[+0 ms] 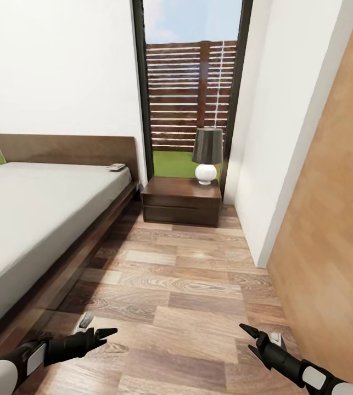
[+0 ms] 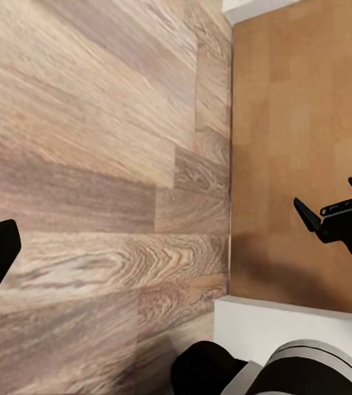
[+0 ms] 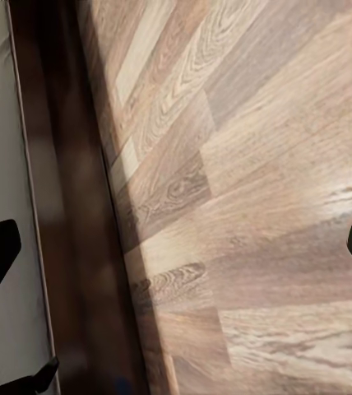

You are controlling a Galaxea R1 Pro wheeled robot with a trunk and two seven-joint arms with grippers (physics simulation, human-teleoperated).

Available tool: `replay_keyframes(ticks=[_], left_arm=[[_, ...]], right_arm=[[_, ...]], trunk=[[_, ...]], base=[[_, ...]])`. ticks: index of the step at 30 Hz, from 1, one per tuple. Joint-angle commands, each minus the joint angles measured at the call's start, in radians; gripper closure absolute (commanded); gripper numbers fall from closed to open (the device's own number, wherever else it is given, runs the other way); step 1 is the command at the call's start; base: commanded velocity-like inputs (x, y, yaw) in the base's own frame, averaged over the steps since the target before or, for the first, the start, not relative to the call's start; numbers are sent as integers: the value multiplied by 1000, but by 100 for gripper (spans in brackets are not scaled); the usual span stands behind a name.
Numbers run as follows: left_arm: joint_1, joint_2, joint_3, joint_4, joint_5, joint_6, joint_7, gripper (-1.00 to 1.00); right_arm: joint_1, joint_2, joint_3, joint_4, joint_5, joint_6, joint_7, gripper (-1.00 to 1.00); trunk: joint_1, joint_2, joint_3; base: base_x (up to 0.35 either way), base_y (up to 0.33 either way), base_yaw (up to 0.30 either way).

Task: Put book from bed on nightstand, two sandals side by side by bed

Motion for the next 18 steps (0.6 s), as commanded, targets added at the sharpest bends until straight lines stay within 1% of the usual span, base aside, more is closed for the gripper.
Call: replay_keyframes(ticks=[1,18], left_arm=[[0,0,0,0,3,10,-2,-100],[0,0,0,0,2,10,-2,-100]], right_arm=[[-1,-1,-8,3,-1,8,3,-100],[-1,-1,-8,3,-2,13,4,-100]], trunk=[[0,0,-1],[0,0,-1]], base=[[127,0,0],[128,0,0]])
